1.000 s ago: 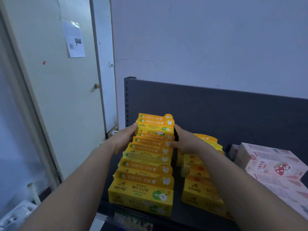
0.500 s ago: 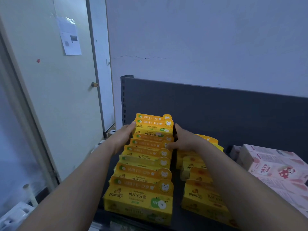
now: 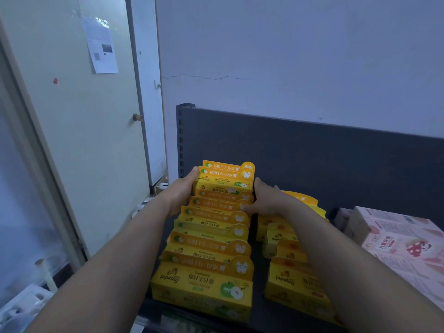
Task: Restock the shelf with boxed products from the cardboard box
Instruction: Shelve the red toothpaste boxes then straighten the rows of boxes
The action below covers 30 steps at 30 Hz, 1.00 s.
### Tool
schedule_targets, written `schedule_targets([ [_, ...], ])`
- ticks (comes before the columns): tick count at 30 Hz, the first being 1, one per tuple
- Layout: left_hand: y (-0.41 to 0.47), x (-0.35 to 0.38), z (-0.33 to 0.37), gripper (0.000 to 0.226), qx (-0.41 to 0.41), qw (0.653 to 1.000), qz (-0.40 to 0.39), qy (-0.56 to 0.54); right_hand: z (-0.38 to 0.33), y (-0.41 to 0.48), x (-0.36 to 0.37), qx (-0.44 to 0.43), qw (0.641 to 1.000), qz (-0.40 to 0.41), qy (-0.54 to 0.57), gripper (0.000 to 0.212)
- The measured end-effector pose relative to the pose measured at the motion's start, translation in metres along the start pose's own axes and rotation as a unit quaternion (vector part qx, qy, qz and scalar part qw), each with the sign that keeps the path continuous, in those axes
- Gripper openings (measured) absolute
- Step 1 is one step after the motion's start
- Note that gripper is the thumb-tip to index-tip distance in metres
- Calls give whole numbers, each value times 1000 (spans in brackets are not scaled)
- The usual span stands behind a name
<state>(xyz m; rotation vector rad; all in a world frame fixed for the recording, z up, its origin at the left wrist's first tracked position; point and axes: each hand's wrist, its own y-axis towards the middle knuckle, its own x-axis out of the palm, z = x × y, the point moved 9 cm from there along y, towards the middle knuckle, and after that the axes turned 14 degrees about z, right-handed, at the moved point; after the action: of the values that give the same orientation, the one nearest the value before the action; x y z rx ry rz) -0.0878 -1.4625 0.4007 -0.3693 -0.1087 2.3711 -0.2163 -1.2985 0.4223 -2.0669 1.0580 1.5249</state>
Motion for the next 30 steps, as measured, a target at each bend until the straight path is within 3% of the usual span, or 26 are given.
schedule_targets([
  [6,-25,0,-7,50,-1,998,-59,-26,-5,-32,-18,-23,1000,6,-13,65],
  [8,-31,-2,-10,48,3,998,-55,-19,-8,-43,-18,-18,1000,-6,0,62],
  [11,-43,-2,-11,48,4,999,-41,2,-21,-58,-13,-35,999,-21,36,27],
  [14,-49,0,-14,50,0,999,-36,19,-25,-63,-9,-34,999,-16,17,19],
  [19,-58,-8,-15,51,6,1000,-27,1,-19,-63,-7,-41,999,7,-35,60],
  [23,-82,-21,-16,70,7,1000,-26,-3,-25,-81,-27,-60,997,43,35,80],
  [30,-131,-39,-37,61,47,997,-9,54,-33,-159,-36,-66,997,-14,34,78],
])
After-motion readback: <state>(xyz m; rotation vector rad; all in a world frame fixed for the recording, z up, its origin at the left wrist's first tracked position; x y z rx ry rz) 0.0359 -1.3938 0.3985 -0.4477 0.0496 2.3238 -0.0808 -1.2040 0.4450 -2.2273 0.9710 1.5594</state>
